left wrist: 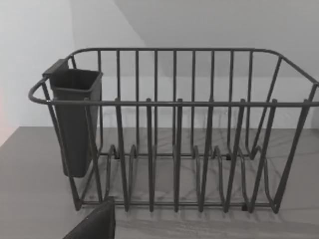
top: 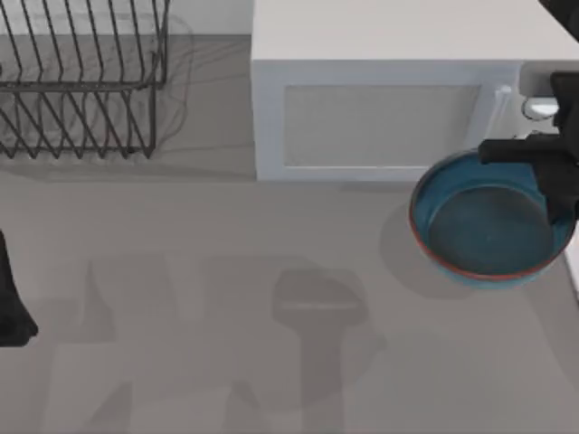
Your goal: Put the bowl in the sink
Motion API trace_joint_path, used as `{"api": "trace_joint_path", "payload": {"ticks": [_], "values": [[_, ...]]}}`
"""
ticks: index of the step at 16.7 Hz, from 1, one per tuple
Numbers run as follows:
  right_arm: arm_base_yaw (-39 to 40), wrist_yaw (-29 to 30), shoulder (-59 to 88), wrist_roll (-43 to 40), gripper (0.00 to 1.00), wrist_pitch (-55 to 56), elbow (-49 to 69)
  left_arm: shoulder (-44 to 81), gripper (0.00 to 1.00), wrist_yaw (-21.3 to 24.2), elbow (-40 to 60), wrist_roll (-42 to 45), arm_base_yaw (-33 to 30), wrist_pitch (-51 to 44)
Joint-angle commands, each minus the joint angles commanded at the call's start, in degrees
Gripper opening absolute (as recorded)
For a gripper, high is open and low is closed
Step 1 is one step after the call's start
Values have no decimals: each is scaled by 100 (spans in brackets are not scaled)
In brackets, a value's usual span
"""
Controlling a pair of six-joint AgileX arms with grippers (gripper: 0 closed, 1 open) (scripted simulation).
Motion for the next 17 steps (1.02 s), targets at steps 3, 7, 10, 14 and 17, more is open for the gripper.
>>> {"api": "trace_joint_path", "payload": {"ticks": [3,7,10,14,17], "values": [[-404,-191,-242,-81,0,478,-457,0,100,0,0,0,0,0],[-1491,-592,-598,-295,0,1921,-1638,0,100,0,0,0,0,0],[-2409,-947,-747,-517,0,3613,-2679,0,100,0,0,0,0,0],[-3429,-1492,-840,-859,0,6556,-3896,0,100,0,0,0,0,0],[-3940,-1926,-923,-1136,0,8841,-4541,0,100,0,0,0,0,0]]}}
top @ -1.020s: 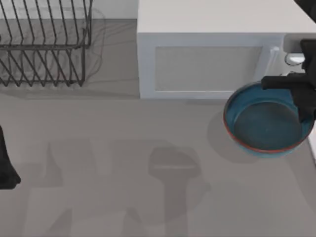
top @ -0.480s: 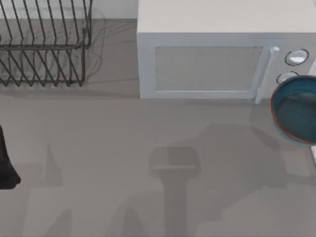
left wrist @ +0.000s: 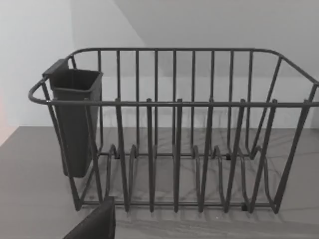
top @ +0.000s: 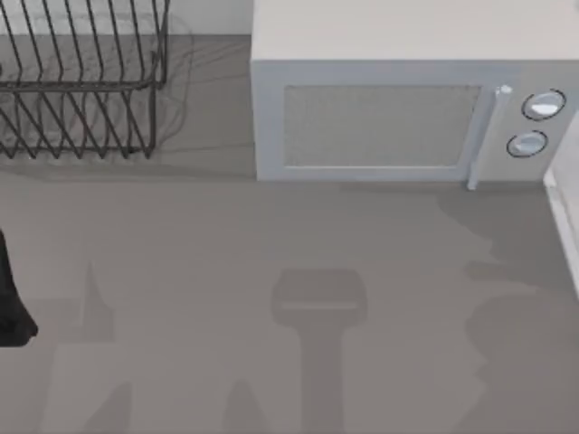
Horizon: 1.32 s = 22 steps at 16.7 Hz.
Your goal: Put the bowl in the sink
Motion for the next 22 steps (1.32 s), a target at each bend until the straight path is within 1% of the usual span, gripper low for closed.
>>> {"api": "trace_joint_path", "payload": {"ticks": [2,4,6,8,11,18,20,22], "values": [[-264,-260,-75,-181,0,1321,-323,0,100,0,0,0,0,0],[-484,-487,-170,-350,0,2401,-570,0,100,0,0,0,0,0],[-663,-679,-266,-498,0,3241,-738,0,100,0,0,0,0,0],[-809,-824,-338,-615,0,3840,-834,0,100,0,0,0,0,0],[-932,-925,-392,-709,0,4279,-888,0,100,0,0,0,0,0],[-911,-932,-289,-705,0,4375,-876,0,100,0,0,0,0,0],[-914,-951,33,-706,0,4701,-908,0,100,0,0,0,0,0],[-930,-961,580,-709,0,5270,-970,0,100,0,0,0,0,0]]}}
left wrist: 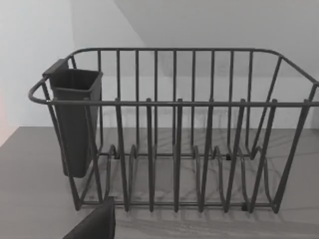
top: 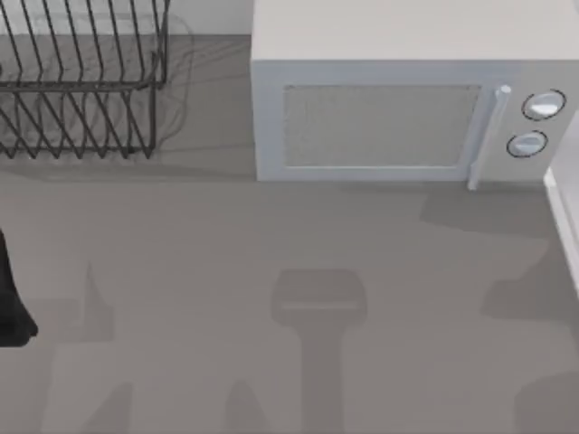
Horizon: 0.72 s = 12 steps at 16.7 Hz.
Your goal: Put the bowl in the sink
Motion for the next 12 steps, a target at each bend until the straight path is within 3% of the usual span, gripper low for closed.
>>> {"api": "trace_joint_path", "payload": {"ticks": [7,12], "values": [[-35,44,2387,-30,0,2923,-380,0,100,0,0,0,0,0],[-19,84,3170,-27,0,3780,-530,0,100,0,0,0,0,0]]}}
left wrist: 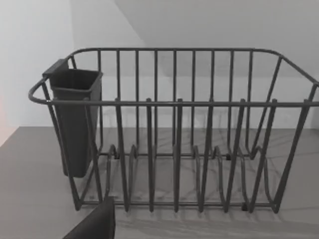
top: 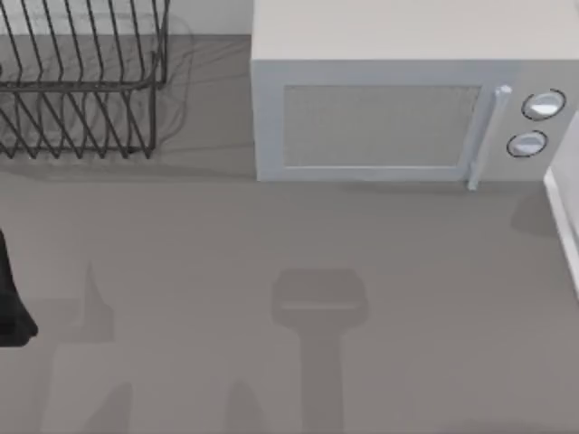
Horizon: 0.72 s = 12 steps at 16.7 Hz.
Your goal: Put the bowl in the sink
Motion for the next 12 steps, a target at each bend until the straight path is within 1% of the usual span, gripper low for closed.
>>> {"api": "trace_joint_path", "payload": {"ticks": [4,12], "values": [[0,0,1,0,0,1,0,0,100,0,0,0,0,0],[0,0,1,0,60,1,0,0,100,0,0,0,0,0]]}}
